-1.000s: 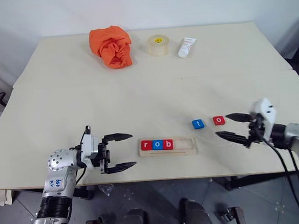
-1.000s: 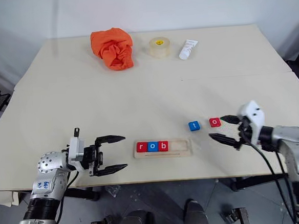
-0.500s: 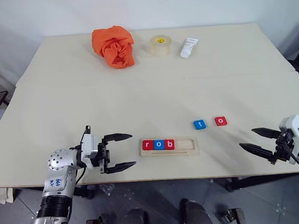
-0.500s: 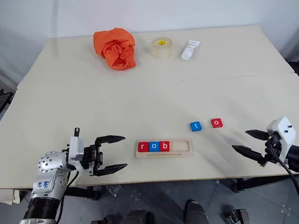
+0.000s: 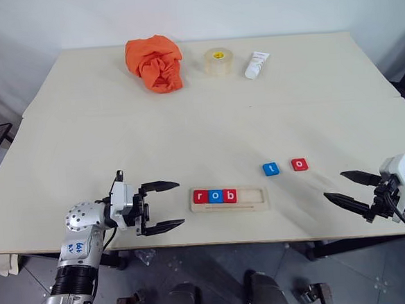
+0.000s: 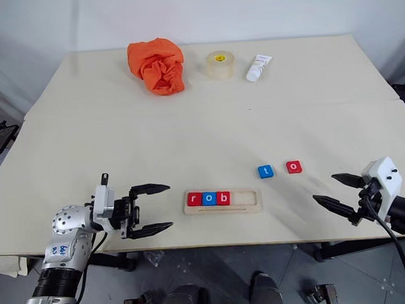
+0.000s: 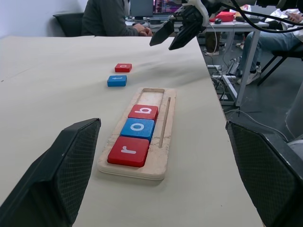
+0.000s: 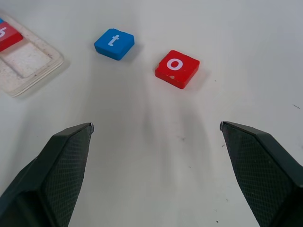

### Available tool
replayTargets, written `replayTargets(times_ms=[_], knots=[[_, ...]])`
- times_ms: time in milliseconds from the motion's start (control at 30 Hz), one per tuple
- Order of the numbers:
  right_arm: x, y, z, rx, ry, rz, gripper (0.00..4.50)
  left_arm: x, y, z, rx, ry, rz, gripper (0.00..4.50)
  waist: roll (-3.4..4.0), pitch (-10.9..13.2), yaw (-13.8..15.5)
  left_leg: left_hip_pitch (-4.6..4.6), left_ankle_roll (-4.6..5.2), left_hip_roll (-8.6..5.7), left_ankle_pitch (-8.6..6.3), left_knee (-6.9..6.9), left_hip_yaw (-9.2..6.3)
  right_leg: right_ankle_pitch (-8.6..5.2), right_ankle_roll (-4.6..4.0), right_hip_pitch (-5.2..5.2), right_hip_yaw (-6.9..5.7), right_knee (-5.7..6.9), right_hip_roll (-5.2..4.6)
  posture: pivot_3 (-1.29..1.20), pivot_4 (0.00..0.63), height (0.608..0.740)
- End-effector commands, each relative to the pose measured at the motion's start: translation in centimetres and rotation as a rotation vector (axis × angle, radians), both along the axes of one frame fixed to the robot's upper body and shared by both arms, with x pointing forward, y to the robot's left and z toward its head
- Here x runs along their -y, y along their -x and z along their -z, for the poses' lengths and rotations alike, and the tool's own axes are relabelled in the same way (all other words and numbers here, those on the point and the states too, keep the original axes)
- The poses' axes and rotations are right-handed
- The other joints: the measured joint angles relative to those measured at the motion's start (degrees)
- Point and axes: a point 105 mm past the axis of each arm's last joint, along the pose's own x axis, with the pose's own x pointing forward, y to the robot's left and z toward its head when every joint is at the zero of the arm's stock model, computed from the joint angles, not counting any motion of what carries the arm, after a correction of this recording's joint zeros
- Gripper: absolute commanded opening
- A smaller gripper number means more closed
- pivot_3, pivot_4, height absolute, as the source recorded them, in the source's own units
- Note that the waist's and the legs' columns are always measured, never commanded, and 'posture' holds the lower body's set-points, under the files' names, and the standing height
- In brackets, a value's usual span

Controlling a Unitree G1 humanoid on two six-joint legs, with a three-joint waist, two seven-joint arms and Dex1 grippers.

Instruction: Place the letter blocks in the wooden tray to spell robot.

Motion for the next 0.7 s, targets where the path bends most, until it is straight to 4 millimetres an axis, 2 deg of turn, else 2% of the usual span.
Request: replayTargets(times_ms=[33,300,433,533,700], knots=[[-1.0,-0.6,-1.4,0.054,0.001,-0.007,4.48,0.3,0.0,-0.9,0.040,0.017,0.015,4.50,0.00,0.0,0.0,0.00,0.00,0.00,0.00,0.00,0.00,0.00,0.00,0.00,0.00,0.00,0.00,0.00,0.150,0.740],[-2.6,-4.9,-0.6,0.082,-0.041,0.158,4.48,0.4,-0.1,-1.0,0.042,0.022,0.008,4.50,0.01,0.0,-0.2,0.02,-0.04,0.01,0.03,0.00,0.00,0.00,-0.01,-0.02,0.01,0.04,0.00,0.00,0.150,0.740],[-3.6,-6.7,0.4,0.074,-0.066,0.234,4.48,0.3,-0.1,-1.1,0.045,0.024,-0.002,4.50,0.01,0.0,0.0,-0.02,-0.03,-0.02,0.03,0.00,-0.05,0.00,-0.01,-0.03,0.00,0.03,0.00,0.00,0.150,0.740],[-4.2,-7.4,1.4,0.066,-0.068,0.284,4.48,0.2,-0.1,-1.1,0.046,0.024,-0.008,4.50,0.02,0.0,-0.1,-0.03,-0.02,-0.03,0.02,0.00,-0.08,0.00,-0.02,-0.03,-0.02,0.03,0.00,0.00,0.150,0.740],[-4.6,-7.5,3.0,0.041,-0.064,0.334,4.48,0.1,0.0,-1.1,0.046,0.024,-0.018,4.50,0.01,0.0,-0.1,-0.01,-0.01,-0.05,0.02,0.00,-0.06,0.00,-0.01,-0.02,0.00,0.04,0.00,0.00,0.150,0.740]])
